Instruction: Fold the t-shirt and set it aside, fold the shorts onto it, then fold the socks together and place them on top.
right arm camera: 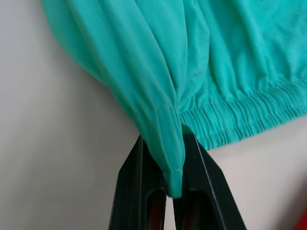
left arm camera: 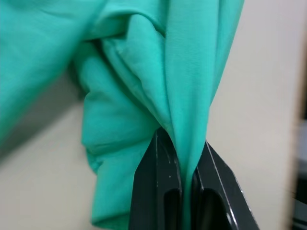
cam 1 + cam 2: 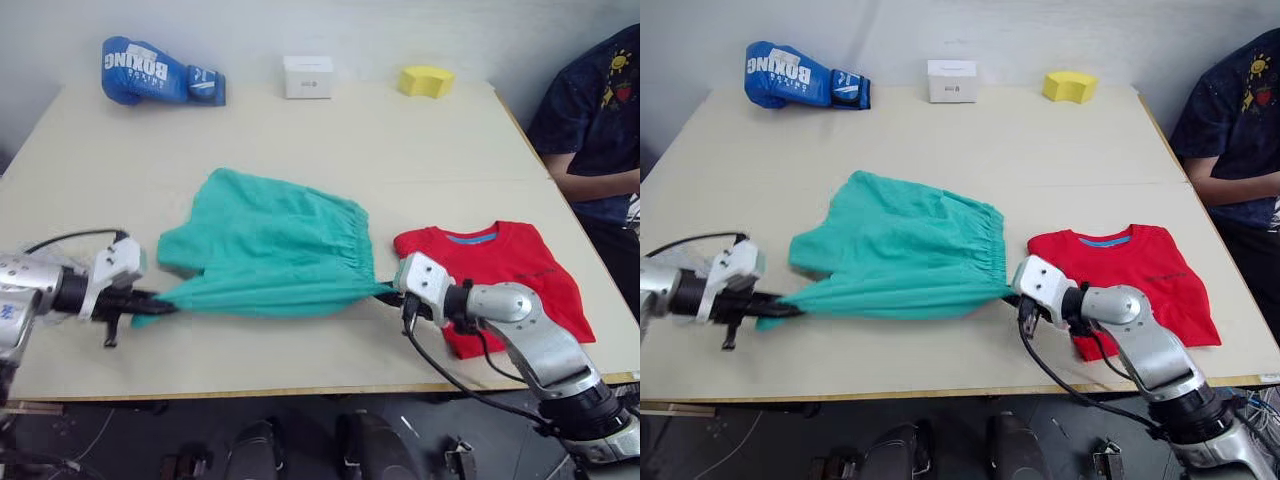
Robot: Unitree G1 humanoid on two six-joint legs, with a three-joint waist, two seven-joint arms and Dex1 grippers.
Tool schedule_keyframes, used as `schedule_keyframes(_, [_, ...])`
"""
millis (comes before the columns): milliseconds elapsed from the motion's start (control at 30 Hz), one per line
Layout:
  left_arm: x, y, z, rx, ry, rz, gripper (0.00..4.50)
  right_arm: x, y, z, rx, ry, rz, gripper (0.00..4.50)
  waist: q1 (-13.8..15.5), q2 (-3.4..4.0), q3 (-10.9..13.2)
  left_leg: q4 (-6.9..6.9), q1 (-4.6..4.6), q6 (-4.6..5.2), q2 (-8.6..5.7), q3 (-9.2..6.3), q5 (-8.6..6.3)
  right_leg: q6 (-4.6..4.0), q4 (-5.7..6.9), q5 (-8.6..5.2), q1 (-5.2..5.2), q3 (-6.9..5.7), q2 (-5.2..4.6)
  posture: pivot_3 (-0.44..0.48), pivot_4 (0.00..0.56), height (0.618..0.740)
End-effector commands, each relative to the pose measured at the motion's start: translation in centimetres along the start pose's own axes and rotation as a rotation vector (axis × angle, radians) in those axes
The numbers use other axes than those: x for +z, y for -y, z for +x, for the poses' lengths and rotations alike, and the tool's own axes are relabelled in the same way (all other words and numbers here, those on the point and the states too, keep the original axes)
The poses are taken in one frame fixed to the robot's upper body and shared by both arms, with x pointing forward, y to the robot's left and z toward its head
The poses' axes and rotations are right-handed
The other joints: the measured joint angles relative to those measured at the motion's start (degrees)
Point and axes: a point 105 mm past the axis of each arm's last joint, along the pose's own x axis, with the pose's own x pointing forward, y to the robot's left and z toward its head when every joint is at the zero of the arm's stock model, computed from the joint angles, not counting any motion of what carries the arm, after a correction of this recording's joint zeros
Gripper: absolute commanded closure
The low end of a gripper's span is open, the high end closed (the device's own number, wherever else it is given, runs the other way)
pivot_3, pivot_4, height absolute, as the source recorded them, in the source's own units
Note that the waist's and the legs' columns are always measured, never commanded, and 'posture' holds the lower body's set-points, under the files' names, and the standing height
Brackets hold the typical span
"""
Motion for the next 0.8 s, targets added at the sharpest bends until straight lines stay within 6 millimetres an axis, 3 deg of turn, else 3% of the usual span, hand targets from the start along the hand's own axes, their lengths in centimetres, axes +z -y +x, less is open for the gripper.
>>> schedule_keyframes(33, [1.1,3.2,-0.5,-0.095,-0.008,-0.067,4.48,-0.7,-1.5,-0.6,0.105,-0.036,-0.095,4.5,0.2,-0.09,0.1,0.01,-0.01,0.02,0.01,-0.02,-0.01,-0.03,0.02,0.01,-0.02,0.0,0.0,0.0,0.15,0.74])
schedule_keyframes(167, [1.5,5.9,0.0,-0.183,-0.007,-0.128,4.48,-1.2,-3.1,-1.2,0.202,-0.046,-0.127,4.5,0.6,-0.09,0.1,0.01,0.09,0.13,0.0,-0.07,-0.07,-0.09,0.01,0.02,0.08,-0.02,-0.03,0.0,0.15,0.74])
schedule_keyframes(267, [2.4,6.3,-0.3,-0.188,0.044,-0.151,4.48,-1.1,-3.0,-1.6,0.212,-0.03,-0.141,4.5,0.6,-0.09,0.1,0.0,0.23,0.1,0.01,-0.11,-0.12,-0.17,-0.02,-0.01,0.26,-0.04,-0.03,0.0,0.15,0.74])
schedule_keyframes(333, [3.6,5.3,-0.6,-0.136,0.12,-0.115,4.48,-0.6,-2.3,-1.8,0.193,-0.005,-0.145,4.5,0.7,-0.09,0.1,0.0,0.23,0.08,0.02,-0.15,-0.12,-0.22,-0.02,-0.02,0.27,-0.08,-0.03,0.0,0.15,0.74])
schedule_keyframes(400, [5.3,3.4,-1.1,-0.047,0.212,-0.029,4.48,0.7,-0.4,-1.9,0.116,0.053,-0.145,4.5,0.8,-0.06,0.1,0.02,0.24,0.08,0.02,-0.19,-0.12,-0.24,-0.01,-0.01,0.31,-0.11,-0.03,0.0,0.15,0.74])
schedule_keyframes(500, [8.0,-0.2,-1.9,0.128,0.295,0.14,4.48,3.1,3.8,-2.3,-0.057,0.149,-0.157,4.5,0.7,-0.02,0.2,0.06,0.28,0.16,0.01,-0.18,0.01,-0.25,0.0,0.14,0.39,-0.14,-0.02,0.0,0.15,0.74])
schedule_keyframes(567, [12.7,-5.1,-4.2,0.425,0.474,0.276,4.48,6.2,10.5,-3.7,-0.387,0.24,-0.211,4.5,0.6,-0.01,0.2,0.06,0.28,0.11,0.0,-0.14,0.06,-0.23,-0.03,0.29,0.39,-0.1,-0.02,0.0,0.15,0.74])
schedule_keyframes(633, [17.4,-9.3,-8.2,0.811,0.617,0.416,4.48,10.0,15.7,-6.4,-0.691,0.367,-0.278,4.5,0.7,-0.2,0.6,0.23,0.25,0.05,-0.02,-0.17,0.22,-0.21,0.01,0.55,0.43,-0.18,0.03,0.0,0.15,0.74])
schedule_keyframes(700, [21.0,-10.6,-13.2,1.143,0.75,0.54,4.48,13.1,18.6,-9.2,-0.922,0.474,-0.342,4.5,0.8,-0.32,0.6,0.15,-0.06,0.07,-0.06,-0.17,0.77,-0.14,0.03,0.82,0.05,-0.18,0.01,0.0,0.15,0.74])
schedule_keyframes(800, [23.7,-9.4,-18.2,1.427,0.873,0.722,4.48,16.3,20.0,-12.3,-1.141,0.581,-0.487,4.5,0.6,-0.34,0.6,0.06,-0.79,-0.12,-0.06,0.02,0.9,-0.02,0.03,0.84,-0.68,-0.07,0.01,0.0,0.15,0.74])
